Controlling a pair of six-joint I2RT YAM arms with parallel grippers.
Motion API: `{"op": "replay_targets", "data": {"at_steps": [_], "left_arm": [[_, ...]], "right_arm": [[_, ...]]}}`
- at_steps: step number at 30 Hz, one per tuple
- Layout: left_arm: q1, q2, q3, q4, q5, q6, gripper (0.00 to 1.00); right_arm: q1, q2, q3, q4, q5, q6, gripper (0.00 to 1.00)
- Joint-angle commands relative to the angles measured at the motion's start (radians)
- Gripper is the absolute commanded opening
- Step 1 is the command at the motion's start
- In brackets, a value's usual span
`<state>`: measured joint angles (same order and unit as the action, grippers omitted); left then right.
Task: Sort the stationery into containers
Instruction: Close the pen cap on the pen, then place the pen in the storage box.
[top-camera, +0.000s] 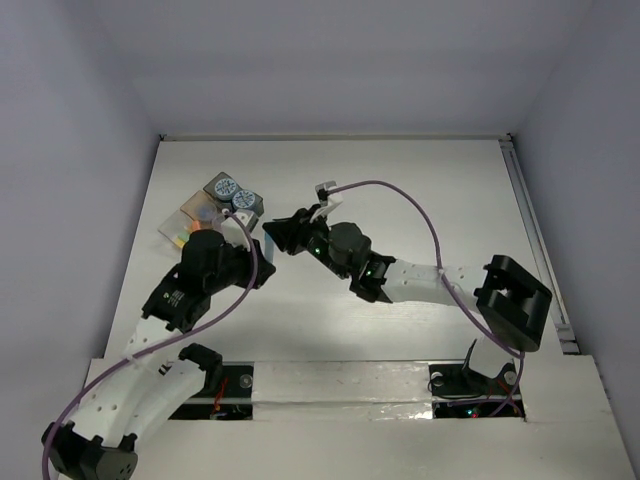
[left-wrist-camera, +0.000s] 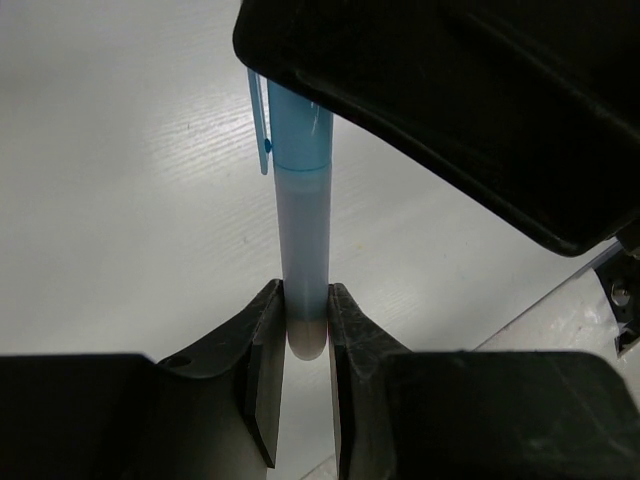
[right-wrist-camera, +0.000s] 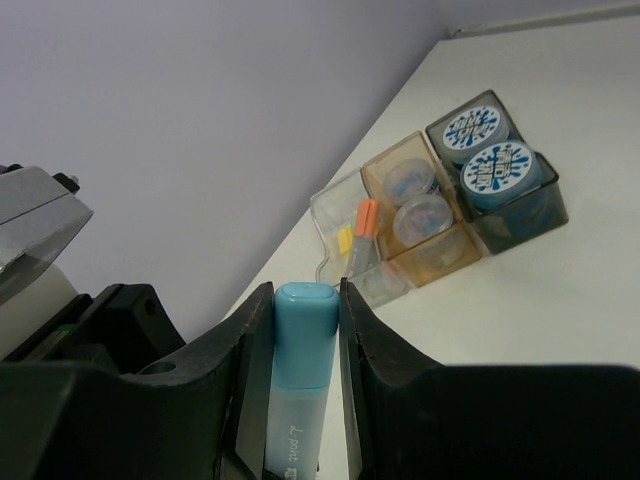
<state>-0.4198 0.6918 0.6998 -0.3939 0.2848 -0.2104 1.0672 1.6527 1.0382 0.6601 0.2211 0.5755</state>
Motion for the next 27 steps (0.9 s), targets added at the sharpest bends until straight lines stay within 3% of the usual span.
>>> {"op": "replay_targets", "data": {"at_steps": [1,10,13,15,16,19,21,27], "left_arm": [[0.024,-0.011,0.099,0.383,-0.113,-0.011,0.0],[0.024,0.063,0.165,0.418,-0.128,-0.032,0.0],[0.024,0.077,0.159,0.435,-0.128,-0.056,0.0],[0.024,0.081,0.133,0.452,-0.125,-0.081,0.0],[0.024,0.087,0.123,0.455,-0.125,-0.107,0.0],[0.024,0.11,0.087,0.461,-0.16,-0.15,0.0],[0.024,0.123,0.075,0.461,-0.179,-0.173,0.0],[0.024,0.146,0.05,0.46,-0.297,-0.26,0.0]], "right_arm": [[0.114,0.097,-0.099,-0.226,-0.197,0.024,0.0],[0.145,0.104,-0.131,-0.186,-0.164,0.082,0.0],[0.126,0.029,-0.155,-0.197,-0.063,0.118,0.03],[0.09,-0.074,-0.165,-0.198,0.006,0.115,0.24],[0.073,-0.111,-0.162,-0.226,0.023,0.094,0.47],[0.022,-0.262,-0.142,-0.258,0.063,0.019,0.72],[0.013,-0.338,-0.142,-0.29,0.095,-0.02,0.84],[-0.021,-0.566,-0.213,-0.378,0.139,-0.094,0.86]]}}
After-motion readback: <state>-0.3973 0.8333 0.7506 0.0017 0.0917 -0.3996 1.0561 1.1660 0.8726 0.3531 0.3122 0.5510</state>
